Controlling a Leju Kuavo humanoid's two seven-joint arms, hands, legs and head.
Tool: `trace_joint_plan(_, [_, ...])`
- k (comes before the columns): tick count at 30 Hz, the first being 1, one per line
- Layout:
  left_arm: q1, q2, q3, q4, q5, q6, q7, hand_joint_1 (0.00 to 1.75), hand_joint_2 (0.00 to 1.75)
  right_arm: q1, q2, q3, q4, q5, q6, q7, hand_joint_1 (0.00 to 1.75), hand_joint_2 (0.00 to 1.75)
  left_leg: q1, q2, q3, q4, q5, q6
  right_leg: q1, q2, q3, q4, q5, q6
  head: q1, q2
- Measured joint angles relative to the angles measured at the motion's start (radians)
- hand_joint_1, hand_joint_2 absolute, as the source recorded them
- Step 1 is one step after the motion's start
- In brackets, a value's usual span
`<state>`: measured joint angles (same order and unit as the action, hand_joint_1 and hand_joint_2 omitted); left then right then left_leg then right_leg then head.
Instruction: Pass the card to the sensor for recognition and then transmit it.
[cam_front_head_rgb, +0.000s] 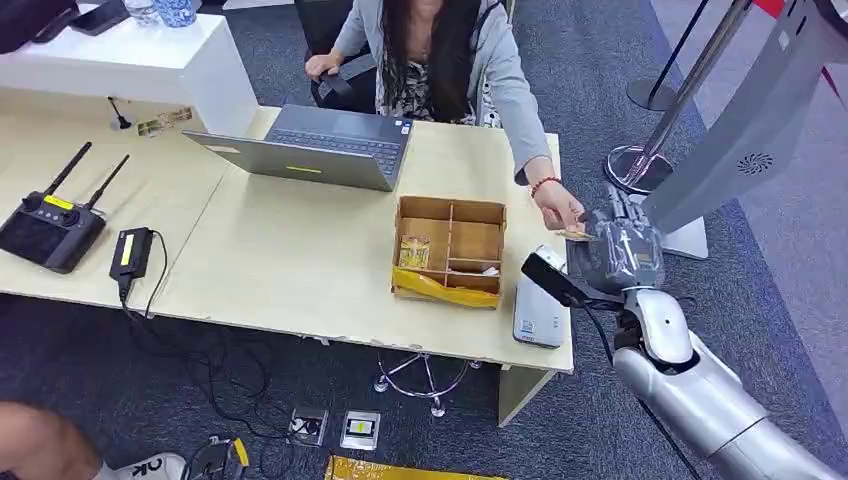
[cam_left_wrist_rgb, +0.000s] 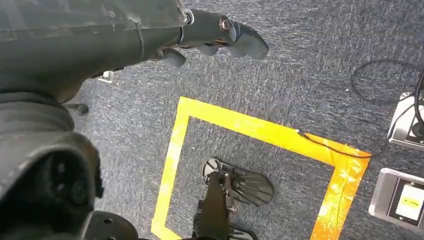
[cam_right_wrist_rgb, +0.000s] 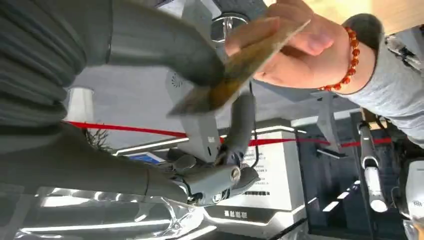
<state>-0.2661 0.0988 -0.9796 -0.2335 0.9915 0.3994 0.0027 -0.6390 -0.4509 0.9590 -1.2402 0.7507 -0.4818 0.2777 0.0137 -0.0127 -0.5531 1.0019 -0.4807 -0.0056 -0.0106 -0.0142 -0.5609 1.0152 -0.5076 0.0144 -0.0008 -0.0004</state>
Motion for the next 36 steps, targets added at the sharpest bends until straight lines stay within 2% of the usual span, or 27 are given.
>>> trace_joint_plan(6, [0.001, 0.000, 0.000, 0.000, 0.001, 0.006, 0.016, 0.00, 0.00, 0.001, 0.004, -0.006, -0.003, 0.003, -0.013, -0.004, 1.75, 1.75, 0.000, 0.000, 0.000, 0.000, 0.000, 0.000, 0.000, 0.000, 0.000, 0.000, 0.000, 0.000, 0.000, 0.000])
trace_joint_plan(25, [0.003, 0.000, 0.000, 0.000, 0.005, 0.005, 0.016, 0.00, 0.00, 0.043, 0.007, -0.008, -0.015, -0.015, -0.015, -0.001, 1.75, 1.75, 0.000, 0.000, 0.000, 0.000, 0.000, 0.000, 0.000, 0.000, 0.000, 0.000, 0.000, 0.000, 0.000, 0.000])
trace_joint_plan(36, [0.003, 0.000, 0.000, 0.000, -0.003, 0.000, 0.016, 0.00, 0.00, 0.084, 0.015, 0.003, 0.017, -0.050, -0.018, -0.045, 1.75, 1.75, 0.000, 0.000, 0.000, 0.000, 0.000, 0.000, 0.000, 0.000, 0.000, 0.000, 0.000, 0.000, 0.000, 0.000])
